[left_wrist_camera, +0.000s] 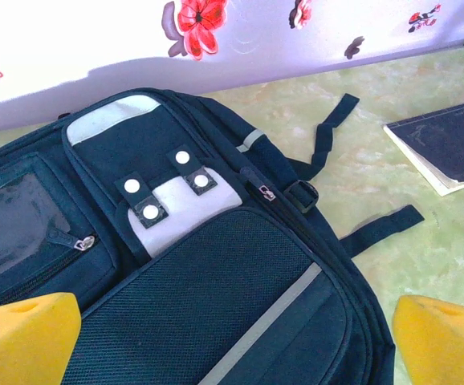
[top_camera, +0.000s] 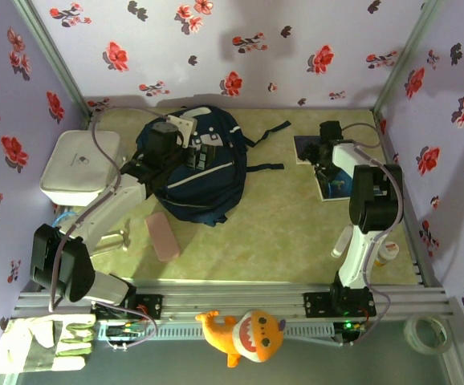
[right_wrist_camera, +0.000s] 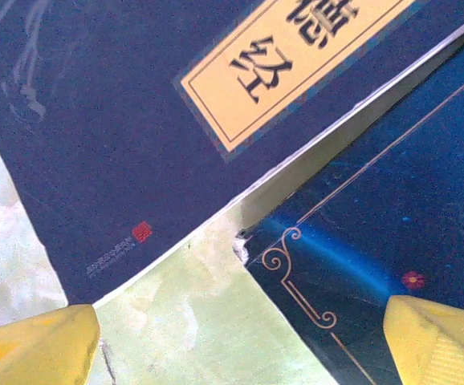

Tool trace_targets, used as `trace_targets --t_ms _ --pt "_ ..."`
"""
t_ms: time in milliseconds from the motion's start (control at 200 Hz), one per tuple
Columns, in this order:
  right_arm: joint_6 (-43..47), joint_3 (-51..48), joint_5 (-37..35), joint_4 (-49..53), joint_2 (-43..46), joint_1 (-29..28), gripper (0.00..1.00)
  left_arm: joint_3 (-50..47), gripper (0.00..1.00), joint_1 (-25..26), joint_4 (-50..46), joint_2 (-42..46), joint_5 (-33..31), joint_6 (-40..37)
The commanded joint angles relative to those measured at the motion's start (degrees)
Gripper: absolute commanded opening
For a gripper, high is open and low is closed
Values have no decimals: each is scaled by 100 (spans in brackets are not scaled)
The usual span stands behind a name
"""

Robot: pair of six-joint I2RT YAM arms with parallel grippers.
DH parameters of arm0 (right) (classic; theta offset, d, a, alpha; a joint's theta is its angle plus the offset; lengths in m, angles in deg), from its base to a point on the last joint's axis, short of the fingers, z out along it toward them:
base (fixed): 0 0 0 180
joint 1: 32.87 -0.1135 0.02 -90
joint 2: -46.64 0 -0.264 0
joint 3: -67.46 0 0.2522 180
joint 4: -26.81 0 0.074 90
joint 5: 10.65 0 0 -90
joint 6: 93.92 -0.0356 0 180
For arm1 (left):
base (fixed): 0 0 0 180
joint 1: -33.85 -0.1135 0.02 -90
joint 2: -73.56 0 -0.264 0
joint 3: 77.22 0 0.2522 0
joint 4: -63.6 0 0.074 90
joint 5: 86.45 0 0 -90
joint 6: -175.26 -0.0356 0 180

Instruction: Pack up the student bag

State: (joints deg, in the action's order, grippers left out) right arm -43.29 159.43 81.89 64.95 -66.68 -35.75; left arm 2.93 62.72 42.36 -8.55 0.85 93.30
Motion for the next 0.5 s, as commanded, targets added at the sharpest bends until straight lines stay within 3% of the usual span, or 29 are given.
trace_targets --t_ms 0,230,495 --pt "24 -40 349 133 -146 24 91 129 100 -38 167 -18 153 -14" --pt "-302 -965 774 -187 321 -152 89 170 100 -36 142 -108 349 6" --pt "-1281 -2357 921 -855 1199 -1463 87 197 100 -11 265 -355 715 101"
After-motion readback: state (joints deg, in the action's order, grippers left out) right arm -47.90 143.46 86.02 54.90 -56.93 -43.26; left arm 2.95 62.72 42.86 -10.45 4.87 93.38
